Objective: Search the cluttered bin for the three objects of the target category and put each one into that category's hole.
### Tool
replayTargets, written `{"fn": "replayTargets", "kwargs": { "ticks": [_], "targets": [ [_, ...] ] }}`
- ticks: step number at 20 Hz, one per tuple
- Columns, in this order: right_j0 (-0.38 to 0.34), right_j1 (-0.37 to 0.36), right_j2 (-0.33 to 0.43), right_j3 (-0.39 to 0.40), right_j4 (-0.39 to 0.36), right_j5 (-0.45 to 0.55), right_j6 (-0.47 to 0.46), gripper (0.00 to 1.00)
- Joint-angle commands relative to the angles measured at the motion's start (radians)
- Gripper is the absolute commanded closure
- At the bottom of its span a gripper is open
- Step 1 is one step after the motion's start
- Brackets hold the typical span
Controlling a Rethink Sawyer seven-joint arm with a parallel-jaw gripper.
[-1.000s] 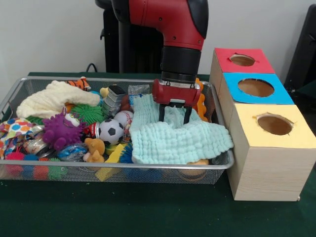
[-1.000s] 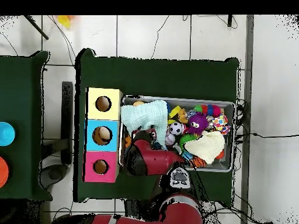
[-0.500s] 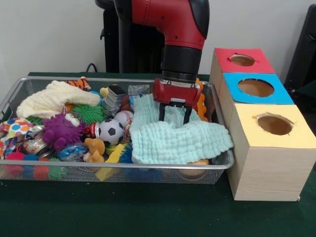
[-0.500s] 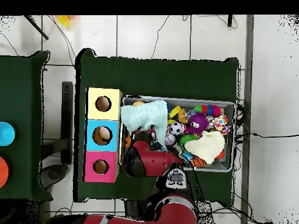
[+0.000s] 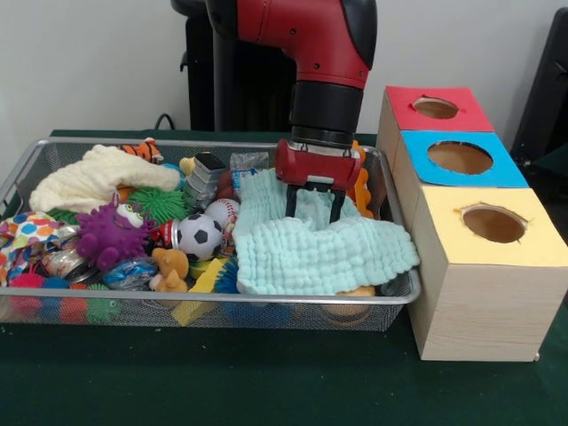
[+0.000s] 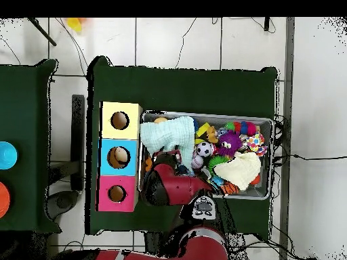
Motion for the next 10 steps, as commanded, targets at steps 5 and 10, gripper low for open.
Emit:
{"fn": "replayTargets", "kwargs": {
  "ticks": [5, 10],
  "targets": [
    [-0.019, 0.012, 0.045, 0.001, 0.024, 0.113, 0.162, 1.0],
    [0.024, -0.035, 0.006, -0.013, 0.027, 0.3, 0.094, 1.0]
  ]
}}
